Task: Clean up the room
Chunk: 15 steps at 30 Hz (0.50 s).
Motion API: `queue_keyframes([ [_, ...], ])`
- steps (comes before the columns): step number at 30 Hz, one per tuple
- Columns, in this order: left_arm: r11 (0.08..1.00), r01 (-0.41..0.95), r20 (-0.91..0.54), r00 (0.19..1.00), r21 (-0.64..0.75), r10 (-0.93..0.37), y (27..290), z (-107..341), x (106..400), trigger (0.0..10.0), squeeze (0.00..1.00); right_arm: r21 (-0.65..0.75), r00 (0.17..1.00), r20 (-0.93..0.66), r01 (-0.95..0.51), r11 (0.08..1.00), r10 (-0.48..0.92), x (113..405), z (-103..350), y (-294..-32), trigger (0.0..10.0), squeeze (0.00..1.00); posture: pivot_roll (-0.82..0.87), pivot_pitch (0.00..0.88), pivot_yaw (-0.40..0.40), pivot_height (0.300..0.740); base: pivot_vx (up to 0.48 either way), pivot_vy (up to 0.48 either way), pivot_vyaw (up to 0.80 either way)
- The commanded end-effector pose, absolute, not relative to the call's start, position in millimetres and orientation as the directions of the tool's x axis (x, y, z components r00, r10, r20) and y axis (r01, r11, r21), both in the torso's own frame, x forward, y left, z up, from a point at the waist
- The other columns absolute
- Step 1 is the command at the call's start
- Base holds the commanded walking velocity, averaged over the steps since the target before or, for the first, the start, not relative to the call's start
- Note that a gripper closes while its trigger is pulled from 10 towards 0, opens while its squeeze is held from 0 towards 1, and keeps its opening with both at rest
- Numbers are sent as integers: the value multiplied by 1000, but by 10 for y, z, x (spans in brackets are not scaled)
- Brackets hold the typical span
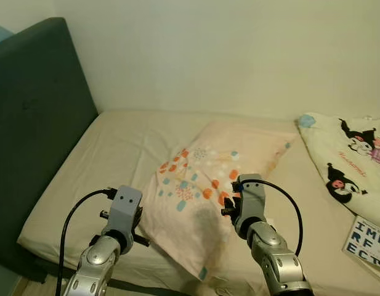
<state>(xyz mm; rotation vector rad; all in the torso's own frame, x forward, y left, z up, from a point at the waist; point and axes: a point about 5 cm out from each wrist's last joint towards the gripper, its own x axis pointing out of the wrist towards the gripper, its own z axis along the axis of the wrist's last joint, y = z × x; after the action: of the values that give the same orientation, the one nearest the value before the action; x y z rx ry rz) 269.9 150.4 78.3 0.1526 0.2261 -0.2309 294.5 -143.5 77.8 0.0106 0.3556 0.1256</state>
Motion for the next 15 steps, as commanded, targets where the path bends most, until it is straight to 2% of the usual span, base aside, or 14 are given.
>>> queue_keyframes([
  [1,964,243,-240,947,109,-212,1505,765,2679,10000,0,38,929,-349,-116,993,122,2925,773,-1429,10000,0,-98,102,12,679,0,0,0],
  [15,968,231,-227,952,98,-204,1541,765,2644,10000,0,32,921,-368,-123,992,126,2840,748,-1440,10000,0,-97,105,6,635,0,0,0],
])
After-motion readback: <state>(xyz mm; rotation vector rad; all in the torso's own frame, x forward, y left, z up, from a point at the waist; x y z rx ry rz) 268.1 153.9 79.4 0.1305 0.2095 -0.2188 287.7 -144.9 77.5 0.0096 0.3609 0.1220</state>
